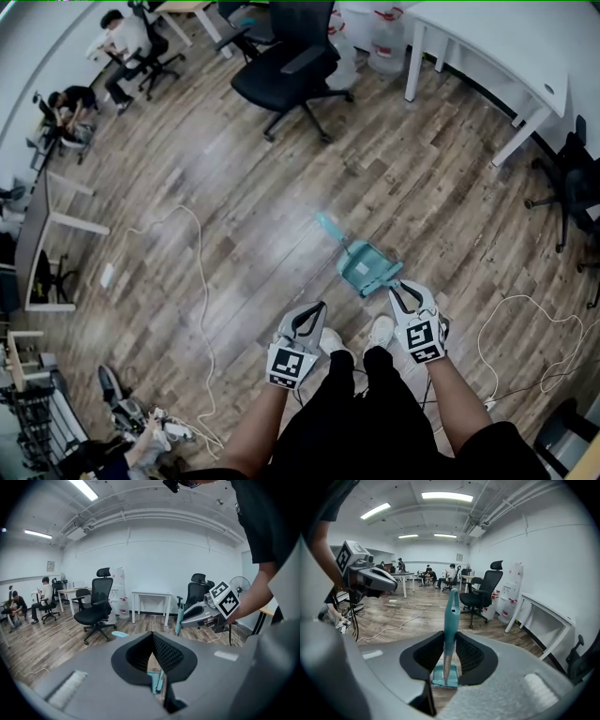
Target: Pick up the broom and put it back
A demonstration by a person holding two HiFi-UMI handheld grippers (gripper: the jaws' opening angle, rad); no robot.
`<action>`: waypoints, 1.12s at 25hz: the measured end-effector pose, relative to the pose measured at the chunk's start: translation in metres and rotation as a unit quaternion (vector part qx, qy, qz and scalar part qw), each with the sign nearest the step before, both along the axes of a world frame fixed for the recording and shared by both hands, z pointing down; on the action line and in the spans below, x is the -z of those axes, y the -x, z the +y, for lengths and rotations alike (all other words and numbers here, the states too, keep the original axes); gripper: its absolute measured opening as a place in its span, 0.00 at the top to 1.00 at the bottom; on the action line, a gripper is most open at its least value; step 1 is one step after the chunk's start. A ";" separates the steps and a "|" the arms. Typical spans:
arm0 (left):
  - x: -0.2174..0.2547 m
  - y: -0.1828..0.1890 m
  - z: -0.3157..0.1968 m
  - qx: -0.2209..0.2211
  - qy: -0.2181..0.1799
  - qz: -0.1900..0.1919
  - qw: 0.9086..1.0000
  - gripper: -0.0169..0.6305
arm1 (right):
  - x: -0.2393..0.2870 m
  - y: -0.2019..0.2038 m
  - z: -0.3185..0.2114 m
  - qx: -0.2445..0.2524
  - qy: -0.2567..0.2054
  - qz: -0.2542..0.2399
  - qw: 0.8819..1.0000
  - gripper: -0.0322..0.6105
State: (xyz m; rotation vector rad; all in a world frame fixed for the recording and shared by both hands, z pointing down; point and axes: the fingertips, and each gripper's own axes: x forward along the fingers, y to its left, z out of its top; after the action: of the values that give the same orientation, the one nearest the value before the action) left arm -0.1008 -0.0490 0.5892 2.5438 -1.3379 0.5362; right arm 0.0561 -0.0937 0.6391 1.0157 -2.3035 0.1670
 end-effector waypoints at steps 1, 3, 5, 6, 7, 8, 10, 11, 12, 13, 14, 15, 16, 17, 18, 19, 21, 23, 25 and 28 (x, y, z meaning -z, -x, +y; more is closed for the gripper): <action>-0.004 -0.001 0.001 -0.003 0.003 -0.001 1.000 0.95 | -0.004 -0.002 0.001 -0.002 0.003 0.006 1.000 0.82; -0.011 0.000 0.002 -0.003 0.011 -0.002 1.000 0.95 | -0.012 -0.004 0.003 -0.005 0.010 0.014 1.000 0.82; -0.018 0.001 0.003 0.000 0.018 -0.001 1.000 0.95 | -0.022 -0.007 0.006 -0.005 0.019 0.022 1.000 0.82; -0.021 0.001 0.004 0.002 0.021 0.000 1.000 0.95 | -0.027 -0.008 0.008 -0.005 0.024 0.027 0.999 0.81; -0.024 0.001 0.004 0.004 0.023 0.001 1.000 0.95 | -0.033 -0.009 0.010 -0.005 0.029 0.033 0.999 0.81; -0.027 0.001 0.004 0.007 0.024 0.001 1.000 0.95 | -0.038 -0.010 0.011 -0.003 0.034 0.039 0.999 0.81; -0.030 0.004 0.004 0.015 0.028 0.003 1.000 0.95 | -0.051 -0.009 0.015 0.005 0.045 0.050 0.998 0.82; -0.031 0.005 0.005 0.019 0.029 0.004 0.999 0.95 | -0.056 -0.008 0.017 0.011 0.048 0.054 0.997 0.82; -0.033 0.006 0.005 0.023 0.031 0.005 0.999 0.95 | -0.060 -0.005 0.018 0.020 0.050 0.057 0.997 0.82; -0.034 0.007 0.006 0.027 0.032 0.006 0.999 0.95 | -0.063 -0.002 0.019 0.028 0.050 0.061 0.997 0.82; -0.036 0.008 0.006 0.031 0.034 0.007 0.999 0.95 | -0.065 0.002 0.019 0.034 0.050 0.063 0.996 0.82; -0.037 0.010 0.007 0.034 0.036 0.007 0.999 0.95 | -0.068 0.007 0.018 0.038 0.052 0.063 0.996 0.82; -0.039 0.012 0.007 0.037 0.038 0.007 0.999 0.95 | -0.070 0.011 0.018 0.041 0.054 0.062 0.996 0.82; -0.040 0.013 0.009 0.039 0.039 0.007 0.998 0.95 | -0.071 0.015 0.017 0.044 0.056 0.061 0.996 0.82; -0.041 0.014 0.010 0.041 0.040 0.007 0.998 0.95 | -0.072 0.019 0.017 0.049 0.057 0.061 0.995 0.82; -0.042 0.016 0.010 0.044 0.041 0.008 0.998 0.95 | -0.073 0.024 0.017 0.055 0.057 0.061 0.995 0.82; -0.043 0.020 0.011 0.052 0.042 0.010 0.998 0.95 | -0.074 0.032 0.014 0.066 0.055 0.062 0.994 0.82; -0.044 0.024 0.012 0.060 0.043 0.013 0.997 0.95 | -0.076 0.040 0.009 0.073 0.053 0.063 0.994 0.82; -0.044 0.026 0.013 0.066 0.043 0.015 0.997 0.95 | -0.077 0.045 0.001 0.074 0.050 0.063 0.994 0.82; -0.044 0.035 0.014 0.072 0.045 0.014 0.996 0.95 | -0.076 0.057 -0.012 0.072 0.044 0.059 0.995 0.81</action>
State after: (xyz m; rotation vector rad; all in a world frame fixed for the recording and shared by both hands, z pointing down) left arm -0.1358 -0.0348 0.6332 2.3528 -1.4411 0.5184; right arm -0.0009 -0.1058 0.7155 0.7902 -2.2310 0.1452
